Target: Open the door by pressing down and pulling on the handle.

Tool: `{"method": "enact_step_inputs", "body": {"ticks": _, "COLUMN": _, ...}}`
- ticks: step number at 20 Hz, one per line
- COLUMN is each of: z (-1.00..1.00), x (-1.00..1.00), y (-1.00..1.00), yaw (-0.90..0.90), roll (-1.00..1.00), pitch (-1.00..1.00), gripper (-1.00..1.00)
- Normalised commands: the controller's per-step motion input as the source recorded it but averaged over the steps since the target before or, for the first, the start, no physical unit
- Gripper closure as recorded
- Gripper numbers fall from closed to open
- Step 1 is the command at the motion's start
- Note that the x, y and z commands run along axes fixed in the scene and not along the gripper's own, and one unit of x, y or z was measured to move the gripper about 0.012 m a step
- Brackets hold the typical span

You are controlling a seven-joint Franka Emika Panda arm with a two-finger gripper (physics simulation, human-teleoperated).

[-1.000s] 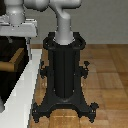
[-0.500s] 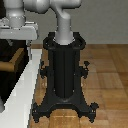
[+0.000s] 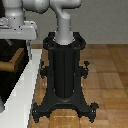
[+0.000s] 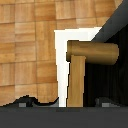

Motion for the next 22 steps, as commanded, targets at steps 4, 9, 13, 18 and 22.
{"method": "enact_step_inputs", "body": {"ticks": 4, "z": -0.25, "x": 0.0, "y": -0.5, "yaw": 0.0, "roll": 0.0, "pitch": 0.0, "gripper": -1.0}}
{"method": "enact_step_inputs", "body": {"ticks": 9, "z": -0.8, "x": 0.0, "y": -0.6, "yaw": 0.0, "roll": 0.0, "pitch": 0.0, "gripper": -1.0}}
{"method": "enact_step_inputs", "body": {"ticks": 13, "z": -0.75, "x": 0.0, "y": -0.5, "yaw": 0.0, "roll": 0.0, "pitch": 0.0, "gripper": -1.0}}
{"method": "enact_step_inputs", "body": {"ticks": 18, "z": 0.0, "x": 0.0, "y": 0.0, "yaw": 0.0, "roll": 0.0, "pitch": 0.0, "gripper": 1.0}}
{"method": "enact_step_inputs", "body": {"ticks": 22, "z": 0.0, "x": 0.0, "y": 0.0, "yaw": 0.0, "roll": 0.0, "pitch": 0.0, "gripper": 1.0}}
